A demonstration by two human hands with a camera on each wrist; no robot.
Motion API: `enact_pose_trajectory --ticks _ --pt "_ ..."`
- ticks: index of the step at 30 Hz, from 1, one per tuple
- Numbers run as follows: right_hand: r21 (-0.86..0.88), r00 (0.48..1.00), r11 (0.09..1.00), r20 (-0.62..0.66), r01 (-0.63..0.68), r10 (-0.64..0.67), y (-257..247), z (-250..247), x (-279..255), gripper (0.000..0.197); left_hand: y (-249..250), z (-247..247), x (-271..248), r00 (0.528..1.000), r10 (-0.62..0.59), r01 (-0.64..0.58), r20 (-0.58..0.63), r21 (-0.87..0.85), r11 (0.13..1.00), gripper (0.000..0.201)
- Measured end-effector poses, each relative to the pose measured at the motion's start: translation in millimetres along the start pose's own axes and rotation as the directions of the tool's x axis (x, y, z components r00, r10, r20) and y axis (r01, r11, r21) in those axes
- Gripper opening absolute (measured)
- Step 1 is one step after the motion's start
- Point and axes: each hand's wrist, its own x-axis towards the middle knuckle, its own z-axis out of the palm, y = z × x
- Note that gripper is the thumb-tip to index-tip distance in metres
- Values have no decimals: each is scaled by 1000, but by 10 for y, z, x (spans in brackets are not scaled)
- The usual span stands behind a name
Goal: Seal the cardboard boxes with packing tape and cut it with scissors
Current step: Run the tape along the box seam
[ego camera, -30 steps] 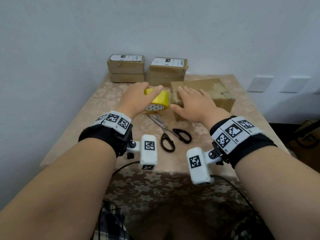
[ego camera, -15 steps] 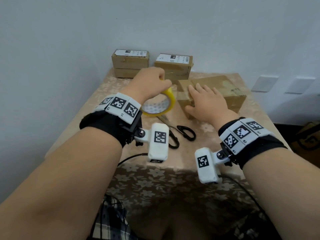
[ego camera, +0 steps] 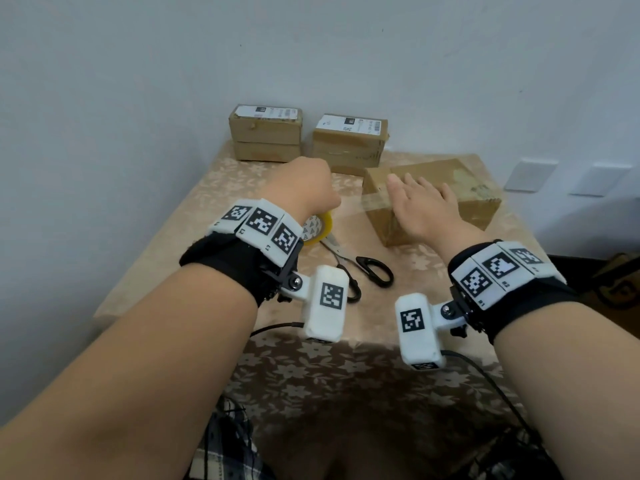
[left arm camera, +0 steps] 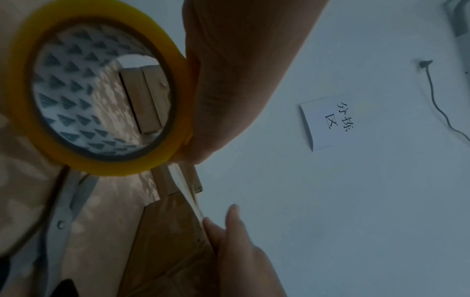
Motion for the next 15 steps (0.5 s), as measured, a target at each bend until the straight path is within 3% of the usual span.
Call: enact_pose_trajectory --ticks 4,8,12,15 --pt "-111 997 991 -31 -70 67 -57 78 67 59 42 -50 2 999 -6 5 34 17 1000 40" --pt "-168 994 980 -42 -104 98 -97 108 71 66 -25 -28 1 998 -46 51 54 -100 994 35" --pt "-220 993 969 -52 -111 102 -113 119 59 72 -71 -24 -23 1000 -31 30 1 -258 966 31" --pt "-251 993 961 -46 -113 104 -130 130 60 69 -49 23 -43 995 9 -36 -95 -283 958 28"
